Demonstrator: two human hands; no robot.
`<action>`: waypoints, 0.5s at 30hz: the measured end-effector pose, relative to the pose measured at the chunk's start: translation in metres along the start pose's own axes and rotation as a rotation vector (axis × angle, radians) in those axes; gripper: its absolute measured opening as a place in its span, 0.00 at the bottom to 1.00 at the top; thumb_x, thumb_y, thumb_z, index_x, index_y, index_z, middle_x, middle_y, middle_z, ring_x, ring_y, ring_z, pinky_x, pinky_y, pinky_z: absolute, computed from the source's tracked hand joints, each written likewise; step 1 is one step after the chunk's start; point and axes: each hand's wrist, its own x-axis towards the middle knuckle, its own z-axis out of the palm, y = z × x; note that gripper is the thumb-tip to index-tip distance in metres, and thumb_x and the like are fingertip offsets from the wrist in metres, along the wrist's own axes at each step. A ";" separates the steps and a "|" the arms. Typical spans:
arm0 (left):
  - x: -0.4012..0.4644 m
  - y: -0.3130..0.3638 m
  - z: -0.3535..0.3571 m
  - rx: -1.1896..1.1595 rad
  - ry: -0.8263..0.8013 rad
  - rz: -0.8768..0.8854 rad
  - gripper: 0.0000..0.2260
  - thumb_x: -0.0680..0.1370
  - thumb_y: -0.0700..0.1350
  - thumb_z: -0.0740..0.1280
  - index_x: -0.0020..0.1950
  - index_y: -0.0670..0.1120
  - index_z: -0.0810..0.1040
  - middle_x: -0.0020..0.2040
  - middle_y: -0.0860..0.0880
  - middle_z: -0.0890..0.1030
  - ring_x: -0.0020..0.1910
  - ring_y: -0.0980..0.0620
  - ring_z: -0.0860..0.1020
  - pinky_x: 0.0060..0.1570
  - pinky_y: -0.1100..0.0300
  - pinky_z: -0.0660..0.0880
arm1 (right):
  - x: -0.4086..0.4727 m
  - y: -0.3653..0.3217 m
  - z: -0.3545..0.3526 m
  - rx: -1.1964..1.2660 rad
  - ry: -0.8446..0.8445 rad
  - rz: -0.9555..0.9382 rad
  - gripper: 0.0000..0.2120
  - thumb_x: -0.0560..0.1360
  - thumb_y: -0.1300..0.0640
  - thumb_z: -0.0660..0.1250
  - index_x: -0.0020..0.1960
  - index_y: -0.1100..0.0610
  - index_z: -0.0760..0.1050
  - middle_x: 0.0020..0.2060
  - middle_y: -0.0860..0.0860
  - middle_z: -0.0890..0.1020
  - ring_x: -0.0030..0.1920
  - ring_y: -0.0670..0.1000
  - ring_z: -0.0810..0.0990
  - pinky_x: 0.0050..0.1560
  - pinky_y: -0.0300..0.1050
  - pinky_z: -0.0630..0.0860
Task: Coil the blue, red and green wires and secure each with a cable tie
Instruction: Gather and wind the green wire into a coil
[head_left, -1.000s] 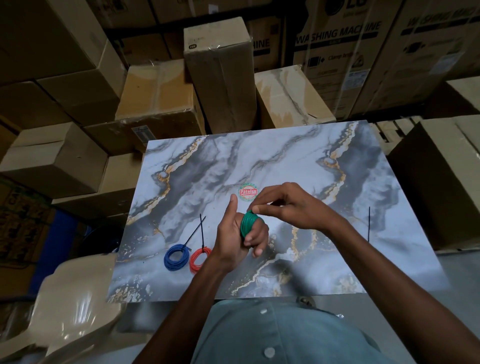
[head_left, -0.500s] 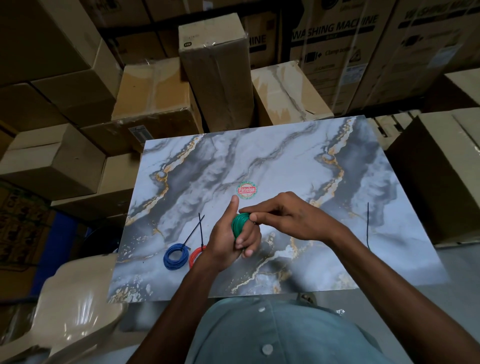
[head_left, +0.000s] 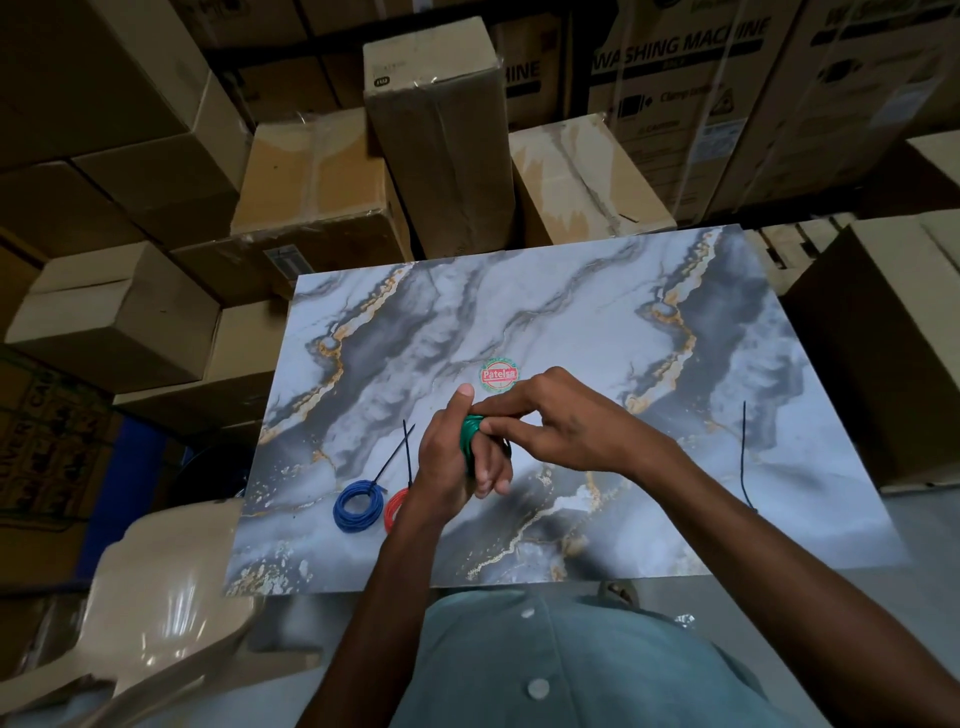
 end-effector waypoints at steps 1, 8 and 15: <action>0.000 -0.001 0.000 0.002 0.012 0.002 0.38 0.84 0.56 0.49 0.15 0.42 0.67 0.13 0.46 0.63 0.14 0.46 0.67 0.22 0.67 0.66 | 0.002 -0.001 -0.001 0.000 -0.003 -0.015 0.11 0.83 0.59 0.63 0.55 0.56 0.85 0.42 0.49 0.88 0.40 0.36 0.80 0.37 0.31 0.68; -0.001 -0.009 -0.003 -0.013 0.107 0.006 0.38 0.85 0.52 0.50 0.15 0.41 0.65 0.13 0.46 0.63 0.13 0.47 0.64 0.21 0.66 0.67 | 0.011 -0.004 0.004 0.009 -0.038 -0.032 0.11 0.82 0.60 0.65 0.55 0.56 0.87 0.43 0.50 0.89 0.33 0.39 0.81 0.33 0.29 0.68; -0.002 -0.018 -0.002 -0.032 0.183 -0.021 0.38 0.86 0.51 0.50 0.14 0.41 0.63 0.13 0.48 0.61 0.12 0.48 0.62 0.19 0.67 0.65 | 0.015 0.001 0.012 -0.009 -0.077 0.013 0.11 0.78 0.58 0.65 0.51 0.54 0.86 0.39 0.49 0.88 0.40 0.51 0.86 0.38 0.43 0.76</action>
